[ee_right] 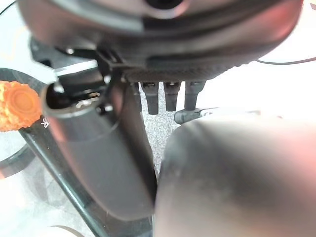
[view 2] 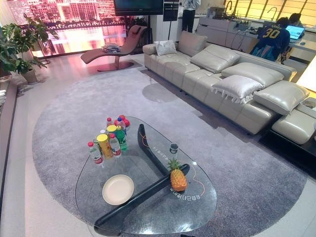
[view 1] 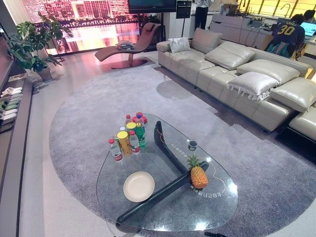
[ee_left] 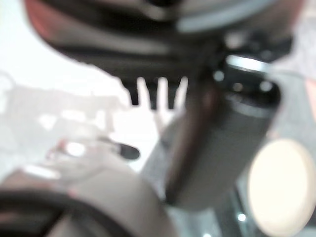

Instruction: Pick up the fruit to the plate

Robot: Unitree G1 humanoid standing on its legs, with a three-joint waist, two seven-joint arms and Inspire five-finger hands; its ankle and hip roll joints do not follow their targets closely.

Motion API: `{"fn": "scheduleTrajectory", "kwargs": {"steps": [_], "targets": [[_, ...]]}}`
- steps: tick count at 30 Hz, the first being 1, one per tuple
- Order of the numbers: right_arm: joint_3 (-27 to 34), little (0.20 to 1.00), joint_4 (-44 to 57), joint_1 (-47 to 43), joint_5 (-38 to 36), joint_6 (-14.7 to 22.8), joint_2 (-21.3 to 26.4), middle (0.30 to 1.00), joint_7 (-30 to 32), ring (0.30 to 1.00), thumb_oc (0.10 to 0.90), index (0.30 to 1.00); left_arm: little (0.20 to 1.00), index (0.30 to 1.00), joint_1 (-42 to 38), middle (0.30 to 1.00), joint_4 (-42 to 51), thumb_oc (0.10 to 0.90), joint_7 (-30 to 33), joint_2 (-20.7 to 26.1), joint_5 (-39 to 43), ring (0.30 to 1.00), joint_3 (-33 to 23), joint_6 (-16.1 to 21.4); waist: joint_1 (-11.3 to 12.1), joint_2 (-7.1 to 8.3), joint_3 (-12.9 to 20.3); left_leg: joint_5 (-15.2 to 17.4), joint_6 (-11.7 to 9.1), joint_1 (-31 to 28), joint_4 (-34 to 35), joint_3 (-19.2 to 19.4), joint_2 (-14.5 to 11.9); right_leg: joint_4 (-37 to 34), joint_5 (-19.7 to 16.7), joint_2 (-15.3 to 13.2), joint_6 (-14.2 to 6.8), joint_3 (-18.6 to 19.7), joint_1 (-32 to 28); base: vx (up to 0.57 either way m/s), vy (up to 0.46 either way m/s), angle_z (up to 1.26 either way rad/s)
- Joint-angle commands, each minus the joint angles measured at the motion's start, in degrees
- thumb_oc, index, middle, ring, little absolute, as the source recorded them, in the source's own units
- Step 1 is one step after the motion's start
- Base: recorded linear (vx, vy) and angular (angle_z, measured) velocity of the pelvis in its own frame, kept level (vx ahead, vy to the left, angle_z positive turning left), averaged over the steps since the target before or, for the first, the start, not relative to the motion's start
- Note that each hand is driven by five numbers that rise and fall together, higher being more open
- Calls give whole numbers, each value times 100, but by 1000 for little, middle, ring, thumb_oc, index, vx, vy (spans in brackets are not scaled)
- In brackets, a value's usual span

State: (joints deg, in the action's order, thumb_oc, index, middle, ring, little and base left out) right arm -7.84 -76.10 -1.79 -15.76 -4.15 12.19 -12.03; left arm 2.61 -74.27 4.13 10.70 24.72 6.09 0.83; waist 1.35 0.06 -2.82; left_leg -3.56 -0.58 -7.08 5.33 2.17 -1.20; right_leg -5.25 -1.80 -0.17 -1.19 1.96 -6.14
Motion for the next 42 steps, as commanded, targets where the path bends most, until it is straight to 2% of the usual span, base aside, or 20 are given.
{"fn": "scheduleTrajectory", "kwargs": {"steps": [1,4,17,24,29,33,42], "targets": [[-167,900,-483,-109,262,-166,62,900,20,900,800,900,900,900,-413,900,-258,800,-151,-64,-2,900,86,72,38,75,-189,646,6,-303,-33,-124,367,25,-18,-226,-394,-398,-240,0,0,0],[-152,900,-487,-110,289,-162,74,900,16,900,800,900,900,900,-406,900,-229,800,-152,-73,98,900,78,176,41,70,-197,648,8,-307,-33,-129,366,25,-16,-229,-395,-399,-244,0,0,0],[-151,900,-494,-124,282,-224,75,900,66,900,800,900,900,900,-349,900,-230,800,-125,-45,-41,900,78,193,67,57,-215,635,15,-303,-33,-149,371,25,-16,-231,-391,-394,-244,0,0,0],[-80,900,-509,-118,303,-127,80,900,636,900,800,900,900,900,-330,900,-234,800,-105,-62,-56,900,86,222,63,45,-236,626,17,-280,-33,-158,381,25,-34,-236,-396,-386,-214,0,0,0],[124,900,-485,-128,73,132,154,900,1187,900,800,900,900,900,-312,900,-229,800,-84,-53,-36,900,82,220,53,49,-320,603,14,-234,-33,-137,371,25,-73,-237,-415,-353,-151,6,-3,0],[260,900,-405,-148,-58,350,262,900,1378,900,800,900,900,900,-297,900,-214,800,-111,16,11,900,74,209,43,62,-433,575,21,-146,-34,-126,355,25,-111,-217,-419,-301,-46,-2,-9,0],[522,900,207,-239,-808,904,366,900,1876,900,800,900,900,900,-237,900,-157,800,-31,170,1,900,45,312,151,225,-717,525,38,132,-87,-219,312,25,-198,-140,-407,-230,216,-7,-60,-1]]}}
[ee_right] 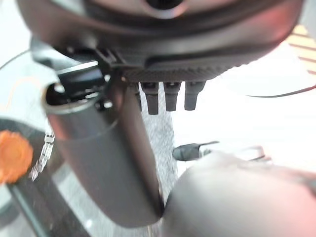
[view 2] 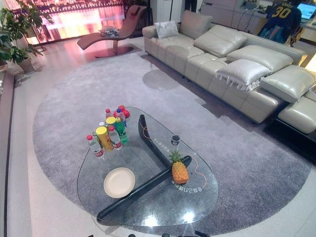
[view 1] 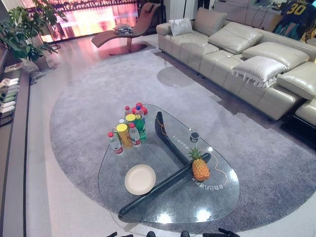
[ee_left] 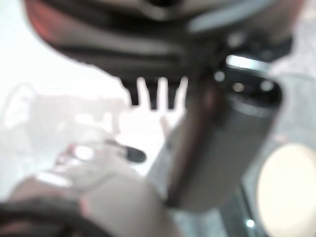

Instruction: Pick up the fruit to the plate

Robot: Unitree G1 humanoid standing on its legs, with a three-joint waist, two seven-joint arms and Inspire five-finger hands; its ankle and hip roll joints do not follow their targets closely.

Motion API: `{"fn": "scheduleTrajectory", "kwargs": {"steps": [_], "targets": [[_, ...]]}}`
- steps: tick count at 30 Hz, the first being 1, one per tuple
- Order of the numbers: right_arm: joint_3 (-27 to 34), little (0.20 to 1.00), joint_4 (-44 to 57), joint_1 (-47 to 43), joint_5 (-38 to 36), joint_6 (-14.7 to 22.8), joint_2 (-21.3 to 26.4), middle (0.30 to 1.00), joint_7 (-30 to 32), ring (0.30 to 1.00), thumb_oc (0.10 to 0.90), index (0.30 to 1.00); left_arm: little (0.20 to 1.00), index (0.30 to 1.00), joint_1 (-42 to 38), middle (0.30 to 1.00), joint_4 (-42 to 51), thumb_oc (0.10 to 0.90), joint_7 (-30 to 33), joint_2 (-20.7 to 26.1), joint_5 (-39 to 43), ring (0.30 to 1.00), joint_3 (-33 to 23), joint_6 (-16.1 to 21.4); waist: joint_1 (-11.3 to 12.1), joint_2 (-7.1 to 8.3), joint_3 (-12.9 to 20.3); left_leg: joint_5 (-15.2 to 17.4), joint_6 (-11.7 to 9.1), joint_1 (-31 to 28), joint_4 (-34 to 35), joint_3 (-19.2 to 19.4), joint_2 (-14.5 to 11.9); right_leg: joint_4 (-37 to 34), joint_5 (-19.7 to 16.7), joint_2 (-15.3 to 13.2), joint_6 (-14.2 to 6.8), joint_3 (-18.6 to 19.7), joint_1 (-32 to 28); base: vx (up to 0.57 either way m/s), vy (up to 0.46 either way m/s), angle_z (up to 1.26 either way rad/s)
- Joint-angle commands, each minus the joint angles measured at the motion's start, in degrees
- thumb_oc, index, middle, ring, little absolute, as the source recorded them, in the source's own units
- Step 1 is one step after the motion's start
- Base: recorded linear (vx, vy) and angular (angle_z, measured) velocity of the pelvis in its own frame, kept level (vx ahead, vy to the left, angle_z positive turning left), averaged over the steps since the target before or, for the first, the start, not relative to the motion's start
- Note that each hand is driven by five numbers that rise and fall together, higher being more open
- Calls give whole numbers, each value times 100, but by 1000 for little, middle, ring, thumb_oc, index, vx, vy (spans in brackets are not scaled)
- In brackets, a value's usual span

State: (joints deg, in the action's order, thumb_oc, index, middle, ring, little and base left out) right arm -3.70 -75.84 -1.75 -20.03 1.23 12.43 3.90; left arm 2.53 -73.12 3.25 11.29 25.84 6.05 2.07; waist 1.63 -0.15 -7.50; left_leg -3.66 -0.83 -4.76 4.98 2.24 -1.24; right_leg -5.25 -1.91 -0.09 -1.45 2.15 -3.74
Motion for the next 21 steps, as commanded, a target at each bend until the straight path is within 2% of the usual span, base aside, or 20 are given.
{"fn": "scheduleTrajectory", "kwargs": {"steps": [1,6,17,19,21], "targets": [[121,900,299,-244,-454,467,345,900,371,900,800,900,900,900,-219,900,-255,800,69,130,-121,900,41,207,137,267,-290,530,67,-68,-65,-246,318,26,-200,-136,-376,-246,-1,-12,-62,-1],[100,900,1052,-264,-573,719,455,900,850,900,800,900,900,900,-175,900,-108,800,107,239,-62,900,60,347,183,344,-498,529,93,135,-196,-351,347,106,-211,-83,-341,-252,157,-29,-57,-1],[40,900,3054,-404,-589,913,878,900,1870,900,800,900,900,900,-112,900,249,800,123,441,140,900,87,408,229,391,-948,529,131,557,-508,-549,411,355,-169,-31,-304,-320,447,-19,-16,0],[1,900,3674,-438,-568,763,975,900,2137,900,800,900,900,900,-119,900,315,800,108,471,212,900,83,422,223,399,-1045,544,141,662,-601,-569,422,403,-159,-33,-299,-325,514,-37,-5,1],[-32,900,4060,-453,-538,810,1036,900,2299,900,800,900,900,900,-121,900,357,800,93,484,265,900,73,429,215,399,-1107,555,151,736,-665,-583,432,442,-150,-31,-295,-331,565,-19,0,0]]}}
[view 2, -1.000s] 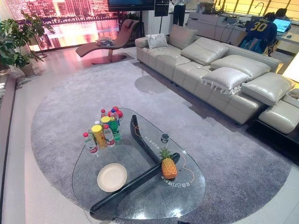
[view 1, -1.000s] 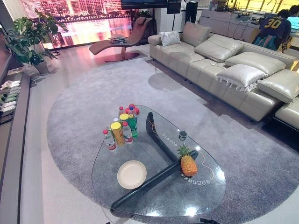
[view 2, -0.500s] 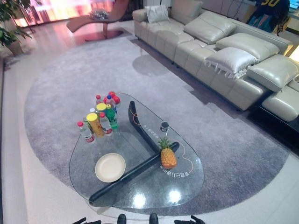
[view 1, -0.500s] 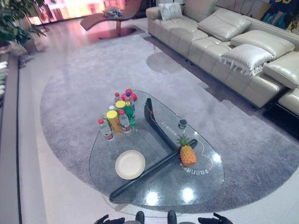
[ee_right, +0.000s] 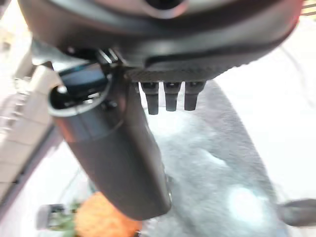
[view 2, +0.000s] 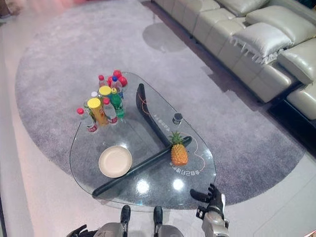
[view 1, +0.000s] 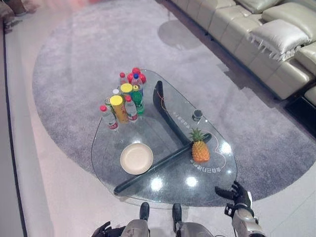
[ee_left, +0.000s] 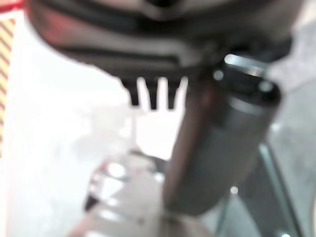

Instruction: Pick up the fruit to the plate

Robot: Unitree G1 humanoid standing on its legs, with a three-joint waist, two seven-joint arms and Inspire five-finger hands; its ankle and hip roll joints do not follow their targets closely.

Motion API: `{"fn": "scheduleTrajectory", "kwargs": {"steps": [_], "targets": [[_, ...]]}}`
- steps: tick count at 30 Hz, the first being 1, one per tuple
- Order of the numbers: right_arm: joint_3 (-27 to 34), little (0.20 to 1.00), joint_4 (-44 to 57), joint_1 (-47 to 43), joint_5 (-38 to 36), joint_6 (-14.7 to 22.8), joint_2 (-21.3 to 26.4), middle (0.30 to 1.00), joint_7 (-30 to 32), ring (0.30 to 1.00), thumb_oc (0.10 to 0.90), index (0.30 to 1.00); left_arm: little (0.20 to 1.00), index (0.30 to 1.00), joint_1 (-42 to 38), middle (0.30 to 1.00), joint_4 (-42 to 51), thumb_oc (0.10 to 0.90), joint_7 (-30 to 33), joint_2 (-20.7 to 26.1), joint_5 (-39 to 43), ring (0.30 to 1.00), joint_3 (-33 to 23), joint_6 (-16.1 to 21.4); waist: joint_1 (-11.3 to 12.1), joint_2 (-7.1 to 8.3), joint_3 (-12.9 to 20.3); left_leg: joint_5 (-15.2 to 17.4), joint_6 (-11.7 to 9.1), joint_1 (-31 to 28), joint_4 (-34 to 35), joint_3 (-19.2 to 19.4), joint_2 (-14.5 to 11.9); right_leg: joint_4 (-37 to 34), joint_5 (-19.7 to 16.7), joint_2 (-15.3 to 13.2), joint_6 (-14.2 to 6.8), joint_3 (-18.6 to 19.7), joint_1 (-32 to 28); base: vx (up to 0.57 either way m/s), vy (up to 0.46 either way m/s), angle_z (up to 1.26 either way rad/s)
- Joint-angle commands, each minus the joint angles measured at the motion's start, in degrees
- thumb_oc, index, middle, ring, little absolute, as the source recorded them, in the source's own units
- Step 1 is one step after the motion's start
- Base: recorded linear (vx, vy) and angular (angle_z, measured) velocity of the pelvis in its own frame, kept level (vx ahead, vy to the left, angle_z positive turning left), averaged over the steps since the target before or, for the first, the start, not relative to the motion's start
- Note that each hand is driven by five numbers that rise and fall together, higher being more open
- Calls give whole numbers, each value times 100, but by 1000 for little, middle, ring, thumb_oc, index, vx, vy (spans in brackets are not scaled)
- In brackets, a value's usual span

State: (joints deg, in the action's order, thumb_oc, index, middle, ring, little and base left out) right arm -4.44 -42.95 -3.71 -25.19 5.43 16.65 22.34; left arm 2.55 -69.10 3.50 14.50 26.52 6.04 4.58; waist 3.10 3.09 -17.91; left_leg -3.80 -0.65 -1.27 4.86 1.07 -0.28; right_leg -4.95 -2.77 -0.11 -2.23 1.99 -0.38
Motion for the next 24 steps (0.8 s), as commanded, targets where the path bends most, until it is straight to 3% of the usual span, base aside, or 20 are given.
{"fn": "scheduleTrajectory", "kwargs": {"steps": [1,8,14,24], "targets": [[46,900,900,-264,-7,361,631,900,497,900,800,900,900,900,-120,900,-29,800,66,165,212,900,78,178,66,75,-85,574,138,407,-673,-471,341,420,-58,-30,-216,-313,240,0,0,0],[114,900,2105,-689,353,565,852,900,891,900,800,900,900,900,-202,900,86,800,-57,152,439,900,256,253,95,48,-393,671,170,871,-1097,-500,412,624,57,-61,-172,-392,528,-24,20,1],[23,900,2459,-1330,694,430,1000,900,1261,900,800,900,900,900,-400,900,228,800,-54,182,694,900,442,262,133,25,-666,698,172,1287,-1371,-532,459,792,102,-73,-114,-454,846,-68,33,0],[-295,900,2500,-2280,641,269,1109,900,1396,900,800,900,900,900,-769,900,380,800,-19,219,1098,900,696,258,181,-32,-1074,651,135,1940,-1721,-598,526,1060,103,-112,-26,-549,1448,-55,38,0]]}}
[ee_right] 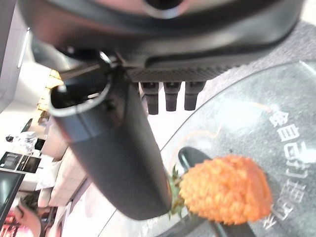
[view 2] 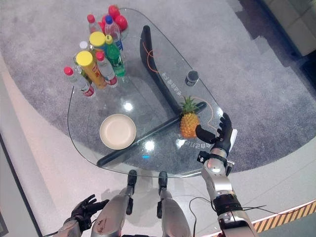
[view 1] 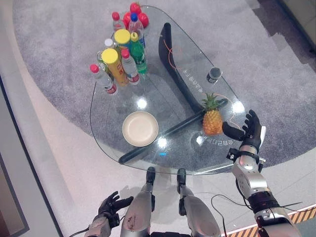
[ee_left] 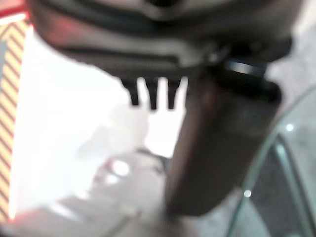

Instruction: Pick up the fruit to the plate

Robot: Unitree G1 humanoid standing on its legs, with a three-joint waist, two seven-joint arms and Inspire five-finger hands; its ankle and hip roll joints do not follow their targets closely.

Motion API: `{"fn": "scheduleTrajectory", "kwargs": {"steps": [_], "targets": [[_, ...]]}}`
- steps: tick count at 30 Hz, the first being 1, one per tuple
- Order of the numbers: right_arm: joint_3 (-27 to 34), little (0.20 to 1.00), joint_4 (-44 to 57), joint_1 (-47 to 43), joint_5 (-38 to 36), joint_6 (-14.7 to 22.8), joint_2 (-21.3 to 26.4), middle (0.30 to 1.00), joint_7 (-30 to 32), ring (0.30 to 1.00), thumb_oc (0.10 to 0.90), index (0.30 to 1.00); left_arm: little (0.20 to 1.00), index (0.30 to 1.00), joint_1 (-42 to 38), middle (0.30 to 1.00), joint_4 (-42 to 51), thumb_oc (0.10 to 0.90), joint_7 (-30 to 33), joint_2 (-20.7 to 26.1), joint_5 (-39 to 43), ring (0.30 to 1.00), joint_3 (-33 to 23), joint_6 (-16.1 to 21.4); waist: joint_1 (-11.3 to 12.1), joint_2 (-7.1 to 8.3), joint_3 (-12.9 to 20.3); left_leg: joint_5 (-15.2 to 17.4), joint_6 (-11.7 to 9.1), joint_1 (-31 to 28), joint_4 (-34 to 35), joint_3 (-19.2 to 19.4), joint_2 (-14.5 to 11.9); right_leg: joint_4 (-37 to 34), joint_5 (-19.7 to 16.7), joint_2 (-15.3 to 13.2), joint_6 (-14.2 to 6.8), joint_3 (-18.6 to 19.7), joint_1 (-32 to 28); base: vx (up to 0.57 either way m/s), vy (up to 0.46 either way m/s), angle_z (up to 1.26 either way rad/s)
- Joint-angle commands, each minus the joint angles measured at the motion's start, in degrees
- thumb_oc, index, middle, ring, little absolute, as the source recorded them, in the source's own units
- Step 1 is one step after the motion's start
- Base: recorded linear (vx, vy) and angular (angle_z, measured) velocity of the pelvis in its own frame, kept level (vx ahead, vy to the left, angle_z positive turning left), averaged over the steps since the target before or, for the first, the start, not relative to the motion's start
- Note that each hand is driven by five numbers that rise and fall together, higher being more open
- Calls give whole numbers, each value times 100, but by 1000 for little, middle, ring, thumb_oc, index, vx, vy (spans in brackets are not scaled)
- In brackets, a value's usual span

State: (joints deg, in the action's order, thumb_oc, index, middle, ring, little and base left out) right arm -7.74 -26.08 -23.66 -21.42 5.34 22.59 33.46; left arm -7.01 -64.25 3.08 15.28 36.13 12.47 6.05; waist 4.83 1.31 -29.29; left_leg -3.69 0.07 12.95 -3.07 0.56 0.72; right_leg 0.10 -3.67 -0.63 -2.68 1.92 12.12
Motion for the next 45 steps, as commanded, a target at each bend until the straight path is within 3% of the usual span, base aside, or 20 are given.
{"fn": "scheduleTrajectory", "kwargs": {"steps": [1,14,30,39,45], "targets": [[12,900,791,-393,252,237,529,900,272,900,800,900,900,900,151,900,-83,800,37,135,184,900,97,101,13,138,24,636,58,576,-966,-544,425,592,190,-70,22,-554,261,-27,45,0],[-150,900,410,-1068,232,112,735,900,490,900,800,900,900,900,-42,900,187,800,152,72,567,900,378,96,39,46,-50,534,53,1248,-1066,-477,476,802,139,-119,5,-594,1041,-21,49,2],[-504,900,-408,-1731,333,-360,964,900,1188,900,800,900,900,900,-159,900,386,800,242,18,784,900,615,105,107,-29,-50,411,70,1688,-1065,-453,559,965,48,-175,-65,-616,1627,-7,24,1],[-622,900,-709,-2055,10,-398,975,900,1376,900,800,900,900,900,-196,900,481,800,268,-3,903,900,740,115,162,-112,-50,335,54,1903,-1079,-460,583,1104,37,-224,-91,-669,1923,0,3,0],[-587,900,-1003,-2134,-431,-157,936,900,1320,900,800,900,900,900,-175,900,582,800,323,-25,961,900,838,127,195,-160,-50,306,59,2065,-1099,-486,611,1192,38,-225,-91,-688,2133,0,0,0]]}}
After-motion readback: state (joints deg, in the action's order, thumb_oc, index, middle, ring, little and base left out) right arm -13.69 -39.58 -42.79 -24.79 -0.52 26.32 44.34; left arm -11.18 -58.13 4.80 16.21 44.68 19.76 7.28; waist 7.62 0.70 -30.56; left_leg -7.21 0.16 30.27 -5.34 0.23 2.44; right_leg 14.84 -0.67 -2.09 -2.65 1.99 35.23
